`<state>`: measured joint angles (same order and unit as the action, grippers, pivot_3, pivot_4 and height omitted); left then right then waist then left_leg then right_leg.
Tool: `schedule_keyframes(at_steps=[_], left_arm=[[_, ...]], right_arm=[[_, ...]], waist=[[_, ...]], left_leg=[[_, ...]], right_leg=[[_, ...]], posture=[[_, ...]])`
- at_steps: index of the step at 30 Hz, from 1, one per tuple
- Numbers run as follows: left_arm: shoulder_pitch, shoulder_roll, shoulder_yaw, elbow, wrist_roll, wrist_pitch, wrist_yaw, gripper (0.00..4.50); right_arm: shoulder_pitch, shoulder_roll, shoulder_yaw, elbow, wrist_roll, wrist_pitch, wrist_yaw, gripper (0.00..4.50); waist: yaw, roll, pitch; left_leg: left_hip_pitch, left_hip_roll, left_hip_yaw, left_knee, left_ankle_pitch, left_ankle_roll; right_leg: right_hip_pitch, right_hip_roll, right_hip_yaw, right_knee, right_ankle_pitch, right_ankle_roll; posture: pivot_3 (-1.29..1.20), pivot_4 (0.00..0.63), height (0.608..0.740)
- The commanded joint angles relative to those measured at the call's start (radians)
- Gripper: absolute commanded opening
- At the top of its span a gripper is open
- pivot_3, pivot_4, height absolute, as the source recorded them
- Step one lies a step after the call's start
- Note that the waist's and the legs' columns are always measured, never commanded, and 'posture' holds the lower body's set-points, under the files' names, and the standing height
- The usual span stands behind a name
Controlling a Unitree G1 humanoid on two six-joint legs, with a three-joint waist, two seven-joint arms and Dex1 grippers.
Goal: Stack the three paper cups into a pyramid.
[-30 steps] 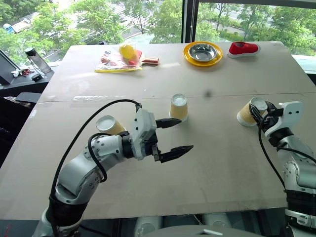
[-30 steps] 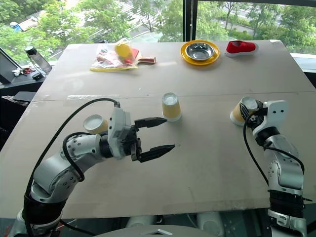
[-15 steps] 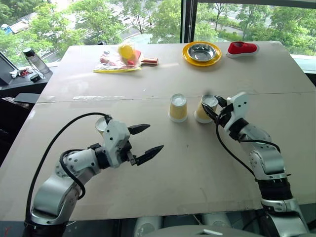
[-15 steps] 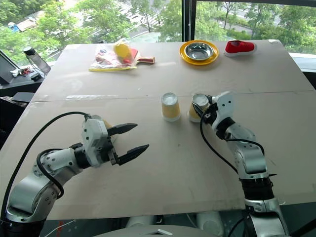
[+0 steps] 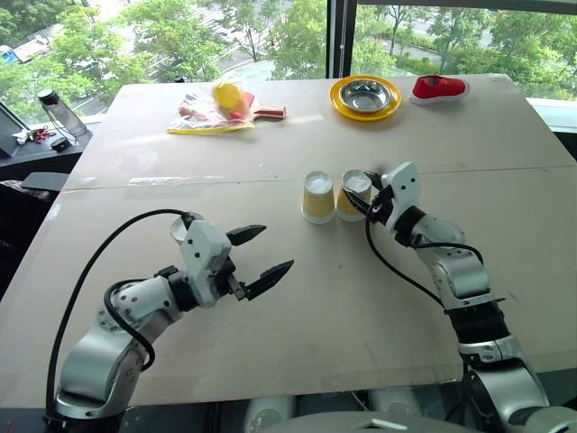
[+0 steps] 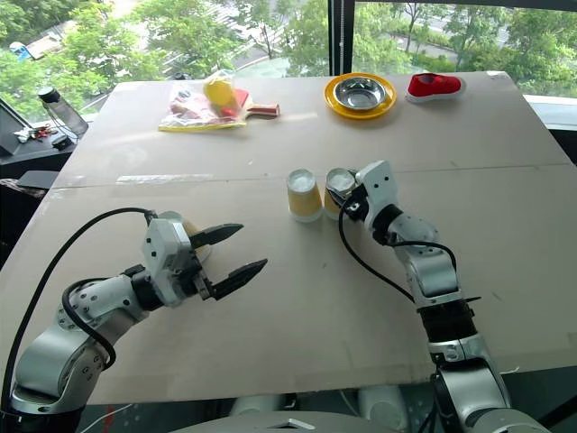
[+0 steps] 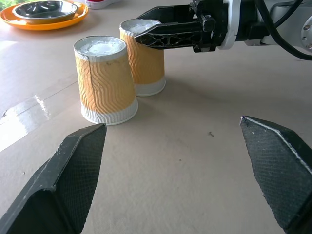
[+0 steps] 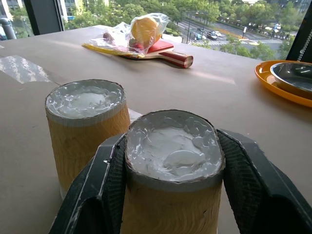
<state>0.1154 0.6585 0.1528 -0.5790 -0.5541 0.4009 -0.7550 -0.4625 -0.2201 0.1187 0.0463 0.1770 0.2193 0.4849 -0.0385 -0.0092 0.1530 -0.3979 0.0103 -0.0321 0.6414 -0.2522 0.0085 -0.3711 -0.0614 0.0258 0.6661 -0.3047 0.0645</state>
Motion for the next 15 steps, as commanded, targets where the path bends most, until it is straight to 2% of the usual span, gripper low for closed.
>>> schedule_keyframes(at_steps=[1, 2, 5, 6, 9, 13, 15], left_arm=[[-0.007, -0.009, 0.020, -0.043, -0.001, -0.028, 0.011, 4.50], [-0.009, -0.013, 0.021, -0.043, 0.000, -0.031, 0.016, 4.50], [-0.005, -0.038, 0.025, -0.057, 0.012, -0.042, 0.055, 4.50], [-0.002, -0.045, 0.025, -0.061, 0.017, -0.047, 0.064, 4.50], [0.013, -0.083, 0.042, -0.073, 0.043, -0.061, 0.130, 4.50], [0.076, -0.203, 0.053, -0.155, 0.097, -0.075, 0.295, 4.50], [0.143, -0.265, 0.051, -0.208, 0.125, -0.088, 0.358, 4.50]], right_arm=[[-0.025, 0.001, 0.003, -0.004, -0.009, -0.036, 0.021, 2.53], [-0.025, 0.001, 0.001, -0.002, -0.011, -0.038, 0.020, 3.29], [-0.029, -0.002, -0.024, 0.000, -0.006, -0.051, 0.016, 3.95], [-0.030, -0.005, -0.030, 0.002, -0.005, -0.057, 0.018, 4.33], [-0.023, -0.020, -0.057, -0.018, 0.014, -0.069, 0.029, 4.44], [0.007, -0.081, -0.101, -0.073, 0.063, -0.090, 0.103, 4.44], [0.029, -0.122, -0.135, -0.118, 0.137, -0.063, 0.170, 4.44]], waist=[[0.000, 0.000, 0.000], [0.000, 0.000, 0.000], [0.000, 0.000, 0.000], [0.000, 0.000, 0.000], [0.001, 0.000, 0.000], [0.001, 0.000, 0.000], [0.002, -0.001, 0.000]], left_leg=[[0.000, 0.000, 0.000, 0.000, 0.000, 0.000], [0.000, 0.000, 0.000, 0.000, 0.000, 0.000], [0.000, 0.000, 0.000, 0.000, 0.000, 0.000], [0.000, 0.000, 0.000, 0.000, 0.000, 0.000], [0.000, 0.000, 0.000, 0.000, 0.000, 0.000], [0.000, 0.000, 0.000, 0.000, 0.000, 0.000], [-0.001, 0.000, 0.000, 0.000, 0.000, 0.000]], right_leg=[[0.000, 0.000, 0.000, 0.000, 0.000, 0.000], [0.000, 0.000, 0.000, 0.000, 0.000, 0.000], [0.000, 0.000, 0.000, 0.000, 0.000, 0.000], [0.000, 0.000, 0.000, 0.000, 0.000, 0.000], [0.000, 0.000, 0.000, 0.000, 0.000, 0.000], [0.000, -0.001, 0.000, 0.000, 0.000, 0.000], [0.000, -0.002, 0.000, -0.001, 0.000, 0.000]], posture=[[0.00, 0.150, 0.740], [0.00, 0.150, 0.740], [0.00, 0.150, 0.740], [0.00, 0.150, 0.740], [0.00, 0.150, 0.740], [0.00, 0.150, 0.740], [0.00, 0.150, 0.740]])
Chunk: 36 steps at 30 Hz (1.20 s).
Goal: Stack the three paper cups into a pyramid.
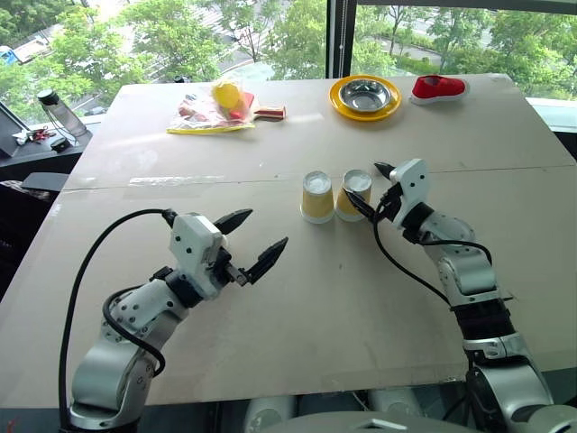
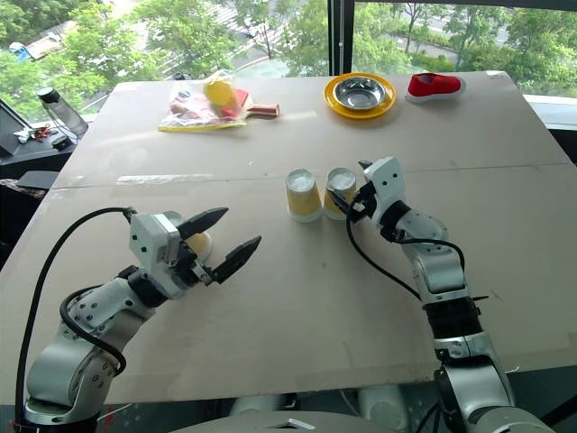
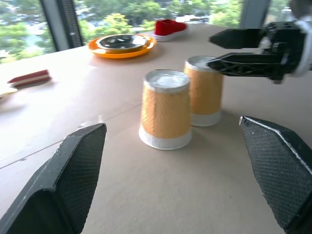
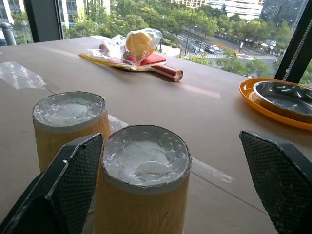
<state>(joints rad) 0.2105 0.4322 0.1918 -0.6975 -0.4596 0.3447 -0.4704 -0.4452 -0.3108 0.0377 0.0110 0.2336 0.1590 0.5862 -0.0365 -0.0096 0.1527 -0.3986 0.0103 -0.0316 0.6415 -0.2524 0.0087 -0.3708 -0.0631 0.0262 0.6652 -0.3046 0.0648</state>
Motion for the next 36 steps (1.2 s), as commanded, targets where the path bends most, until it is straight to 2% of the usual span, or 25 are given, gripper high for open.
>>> schedule_keyframes(at_steps=[1, 7, 12, 22, 36], left_arm=[[0.089, -0.072, 0.015, -0.110, 0.062, -0.064, 0.101, 4.50], [0.196, -0.271, 0.070, -0.113, 0.198, -0.153, 0.322, 4.50], [0.210, -0.321, 0.108, -0.068, 0.296, -0.211, 0.397, 4.50], [0.101, -0.320, 0.047, 0.102, 0.321, -0.220, 0.390, 4.50], [-0.078, -0.192, 0.048, 0.303, 0.312, -0.234, 0.290, 4.50]], right_arm=[[0.027, -0.059, -0.072, -0.111, 0.127, 0.003, 0.123, 4.44], [0.173, -0.197, -0.112, -0.261, 0.363, 0.061, 0.421, 4.44], [0.253, -0.209, -0.091, -0.334, 0.422, 0.087, 0.457, 4.44], [0.284, -0.223, -0.036, -0.361, 0.376, 0.075, 0.472, 4.44], [0.305, -0.201, -0.032, -0.385, 0.366, 0.052, 0.437, 4.44]], waist=[[0.000, 0.000, 0.000], [0.008, -0.001, 0.000], [0.012, -0.002, -0.001], [0.027, -0.002, -0.001], [0.025, -0.002, -0.001]], left_leg=[[0.000, 0.000, 0.000, 0.000, 0.000, 0.000], [0.001, 0.001, -0.001, 0.000, 0.000, 0.000], [0.002, 0.000, -0.002, 0.002, 0.000, 0.001], [0.002, -0.001, -0.005, 0.007, -0.001, 0.001], [0.003, -0.002, -0.006, 0.007, -0.001, 0.001]], right_leg=[[0.000, 0.000, 0.000, -0.001, 0.000, 0.000], [0.002, 0.000, 0.000, -0.001, 0.000, 0.000], [0.004, 0.001, -0.001, -0.001, 0.000, 0.000], [0.008, 0.001, -0.005, -0.001, 0.000, 0.000], [0.008, 0.001, -0.006, -0.001, 0.000, 0.000]], posture=[[0.00, 0.150, 0.740], [0.00, 0.150, 0.740], [0.00, 0.150, 0.740], [0.00, 0.150, 0.740], [0.00, 0.150, 0.740]])
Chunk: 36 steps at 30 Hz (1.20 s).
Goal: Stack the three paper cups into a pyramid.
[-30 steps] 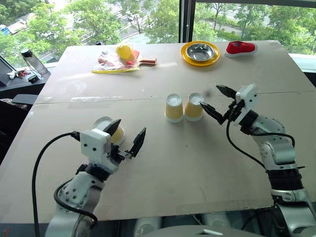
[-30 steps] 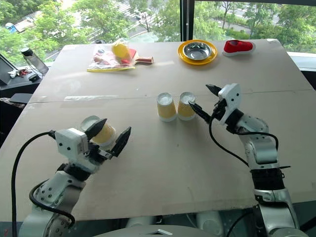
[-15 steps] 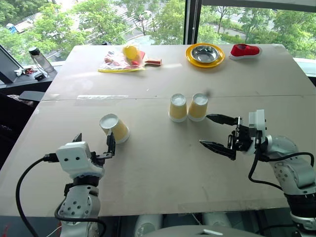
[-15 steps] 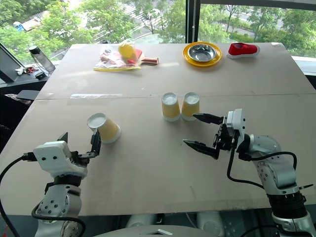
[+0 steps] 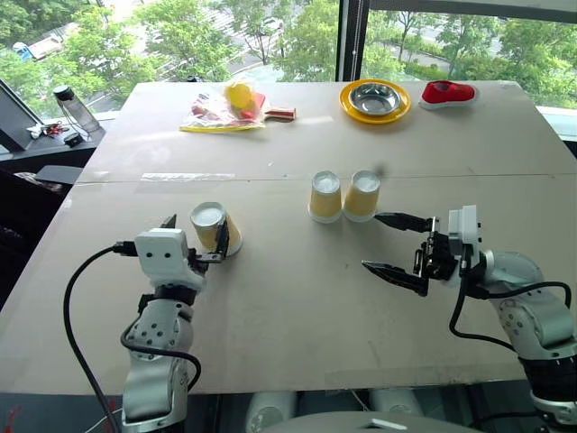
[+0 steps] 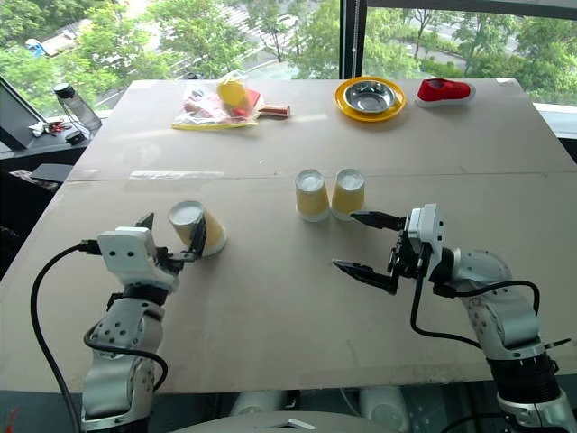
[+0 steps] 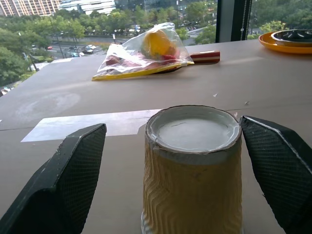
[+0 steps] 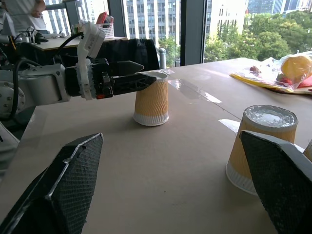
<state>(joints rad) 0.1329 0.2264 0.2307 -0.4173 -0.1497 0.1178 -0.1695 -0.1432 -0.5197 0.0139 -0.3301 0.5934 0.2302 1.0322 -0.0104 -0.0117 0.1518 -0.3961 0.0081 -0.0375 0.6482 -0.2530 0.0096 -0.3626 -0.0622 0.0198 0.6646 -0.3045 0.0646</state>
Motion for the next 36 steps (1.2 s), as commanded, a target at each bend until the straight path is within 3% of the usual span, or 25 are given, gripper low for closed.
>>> schedule_keyframes(at_steps=[1, 15, 25, 36], left_arm=[[-0.007, 0.018, 0.008, 0.032, 0.005, -0.011, -0.011, 4.50], [-0.052, 0.021, -0.006, 0.087, 0.002, -0.031, -0.027, 4.50], [-0.023, -0.013, -0.001, 0.062, -0.003, -0.165, -0.028, 4.50], [-0.039, 0.007, -0.021, 0.133, 0.006, -0.138, -0.050, 4.50]], right_arm=[[0.004, 0.010, -0.007, -0.045, 0.006, -0.020, -0.010, 4.44], [0.002, 0.028, 0.001, -0.050, -0.002, -0.028, -0.026, 4.44], [0.006, 0.034, 0.003, -0.046, -0.006, -0.040, -0.028, 4.44], [0.005, 0.030, -0.002, -0.054, -0.001, -0.037, -0.034, 4.44]], waist=[[-0.001, 0.000, 0.000], [-0.001, 0.000, 0.000], [0.000, 0.000, 0.000], [0.000, 0.000, 0.000]], left_leg=[[0.000, 0.000, 0.000, 0.000, 0.000, 0.000], [0.000, 0.001, 0.000, 0.000, 0.000, 0.000], [0.000, 0.001, 0.000, 0.000, 0.000, 0.000], [0.000, 0.001, 0.000, 0.000, 0.000, 0.000]], right_leg=[[0.000, 0.000, 0.000, 0.000, 0.000, 0.000], [0.000, 0.000, 0.000, 0.000, 0.000, 0.000], [0.000, -0.001, 0.000, 0.000, 0.000, 0.000], [0.000, 0.000, 0.000, 0.000, 0.000, 0.000]], posture=[[0.00, 0.150, 0.740], [0.00, 0.150, 0.740], [0.00, 0.150, 0.740], [0.00, 0.150, 0.740]])
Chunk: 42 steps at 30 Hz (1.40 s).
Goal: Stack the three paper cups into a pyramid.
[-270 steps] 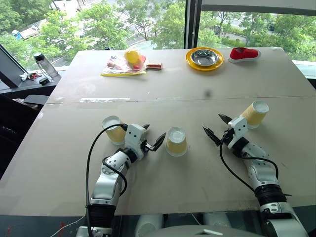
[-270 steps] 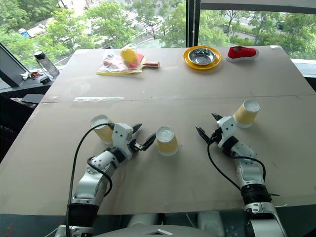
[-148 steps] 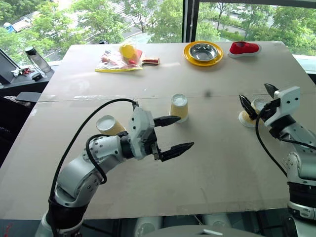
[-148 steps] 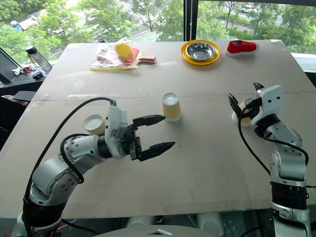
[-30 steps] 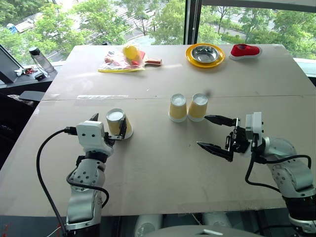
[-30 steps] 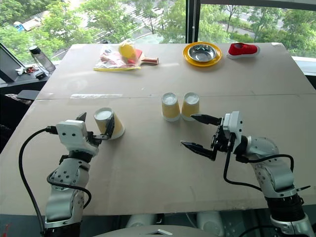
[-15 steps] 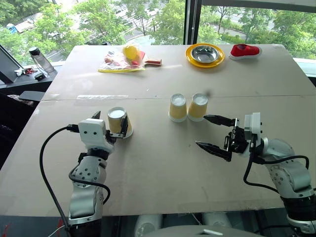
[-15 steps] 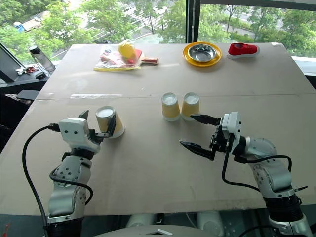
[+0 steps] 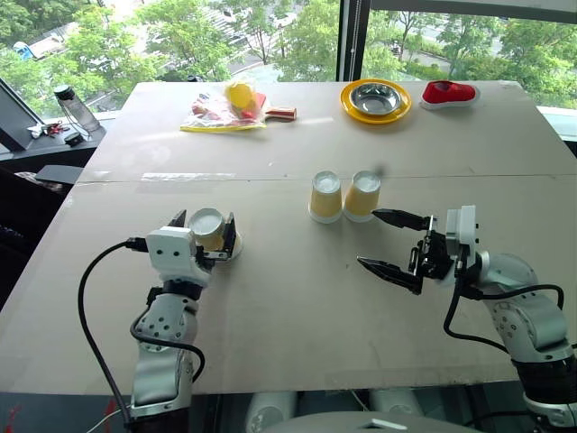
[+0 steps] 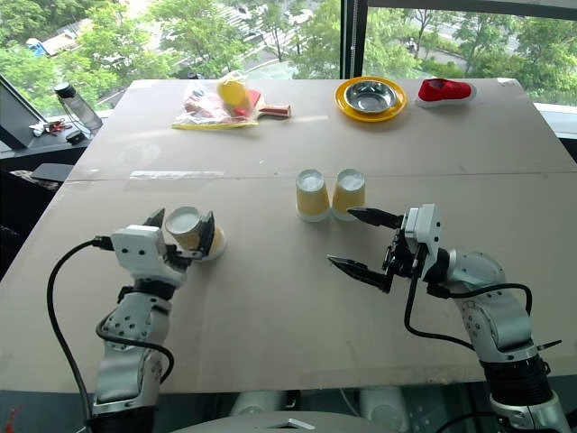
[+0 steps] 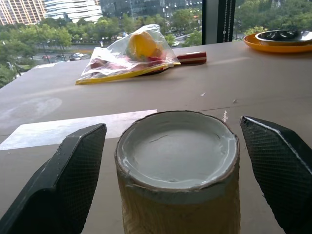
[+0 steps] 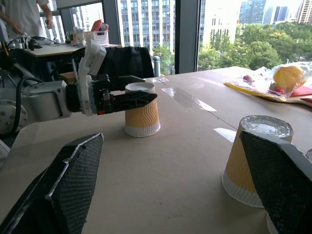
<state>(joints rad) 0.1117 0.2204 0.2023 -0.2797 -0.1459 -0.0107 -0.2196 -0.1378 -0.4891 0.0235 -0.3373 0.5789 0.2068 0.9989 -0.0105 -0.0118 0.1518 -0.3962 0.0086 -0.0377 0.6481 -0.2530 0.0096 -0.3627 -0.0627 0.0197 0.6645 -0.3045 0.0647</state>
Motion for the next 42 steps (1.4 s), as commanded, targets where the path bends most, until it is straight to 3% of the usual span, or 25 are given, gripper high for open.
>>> schedule_keyframes(at_steps=[1, 5, 8, 11, 19, 23, 26, 30, 35, 42], left_arm=[[-0.020, 0.014, 0.007, -0.002, 0.001, -0.010, -0.001, 4.50], [-0.029, 0.017, 0.004, 0.004, 0.001, -0.013, -0.003, 4.50], [-0.032, 0.017, 0.003, 0.005, -0.001, -0.011, -0.006, 3.78], [-0.030, 0.019, 0.000, 0.004, 0.000, -0.005, -0.008, 2.40], [-0.053, 0.040, 0.006, -0.019, 0.003, 0.005, -0.008, 2.38], [-0.185, 0.098, -0.015, -0.048, -0.033, 0.058, -0.066, 2.38], [-0.427, 0.151, -0.045, -0.013, -0.161, 0.214, -0.172, 2.38], [-0.728, 0.224, -0.102, 0.105, -0.238, 0.373, -0.321, 2.38], [-0.999, 0.214, -0.208, 0.371, -0.238, 0.365, -0.537, 2.38], [-1.136, 0.119, -0.295, 0.664, -0.176, 0.230, -0.705, 2.38]], right_arm=[[0.000, -0.001, -0.012, -0.048, 0.015, -0.013, 0.000, 4.44], [0.005, -0.002, -0.012, -0.055, 0.026, -0.006, 0.003, 4.44], [0.003, -0.004, -0.011, -0.064, 0.039, 0.008, 0.005, 4.50], [0.004, -0.006, -0.010, -0.069, 0.044, 0.012, 0.005, 4.50], [0.004, -0.008, -0.015, -0.068, 0.044, 0.019, 0.001, 4.50], [-0.002, -0.022, -0.056, -0.054, 0.054, 0.020, -0.009, 4.50], [-0.008, -0.039, -0.126, -0.029, 0.070, 0.020, -0.031, 4.50], [0.002, -0.054, -0.164, 0.009, -0.027, -0.021, -0.104, 4.50], [0.027, -0.026, -0.191, 0.005, -0.050, -0.003, -0.205, 4.50], [0.078, 0.010, -0.198, -0.050, -0.055, -0.001, -0.299, 4.50]], waist=[[0.000, 0.000, 0.000], [0.000, 0.000, 0.000], [0.000, 0.000, 0.000], [0.000, 0.000, 0.000], [0.000, 0.000, 0.000], [0.009, 0.000, 0.000], [0.020, -0.001, 0.001], [0.022, -0.002, 0.001], [0.005, -0.003, 0.001], [-0.006, -0.002, 0.002]], left_leg=[[0.000, 0.000, 0.000, 0.000, 0.000, 0.000], [0.000, 0.000, 0.000, 0.000, 0.000, 0.000], [0.000, 0.000, 0.000, 0.000, 0.000, 0.000], [0.000, 0.000, 0.000, 0.000, 0.000, 0.000], [0.000, 0.000, 0.000, 0.000, 0.000, 0.000], [-0.001, 0.000, -0.003, 0.000, 0.000, 0.000], [-0.002, -0.002, -0.003, 0.002, 0.000, 0.000], [-0.001, -0.004, -0.003, 0.004, 0.000, 0.000], [-0.003, -0.004, -0.002, 0.000, 0.003, -0.005], [-0.003, -0.003, 0.000, 0.000, 0.003, -0.005]], right_leg=[[0.000, 0.000, 0.000, 0.000, 0.000, 0.000], [0.000, 0.000, 0.000, 0.000, 0.000, 0.000], [0.000, 0.000, 0.000, 0.000, 0.000, 0.000], [0.000, 0.000, 0.000, 0.000, 0.000, 0.000], [0.000, 0.000, 0.000, 0.000, 0.000, 0.000], [0.000, 0.000, -0.003, 0.000, 0.000, 0.000], [0.001, 0.000, -0.004, 0.001, 0.000, 0.000], [0.002, 0.000, -0.003, 0.001, 0.000, 0.001], [0.000, 0.001, -0.003, -0.001, 0.000, 0.002], [-0.002, 0.001, -0.002, -0.001, 0.000, 0.002]], posture=[[0.00, 0.150, 0.740], [0.00, 0.150, 0.740], [0.00, 0.150, 0.740], [0.00, 0.150, 0.740], [0.00, 0.150, 0.740], [0.00, 0.150, 0.740], [0.00, 0.150, 0.740], [0.00, 0.150, 0.740], [0.00, 0.150, 0.740], [0.00, 0.150, 0.740]])
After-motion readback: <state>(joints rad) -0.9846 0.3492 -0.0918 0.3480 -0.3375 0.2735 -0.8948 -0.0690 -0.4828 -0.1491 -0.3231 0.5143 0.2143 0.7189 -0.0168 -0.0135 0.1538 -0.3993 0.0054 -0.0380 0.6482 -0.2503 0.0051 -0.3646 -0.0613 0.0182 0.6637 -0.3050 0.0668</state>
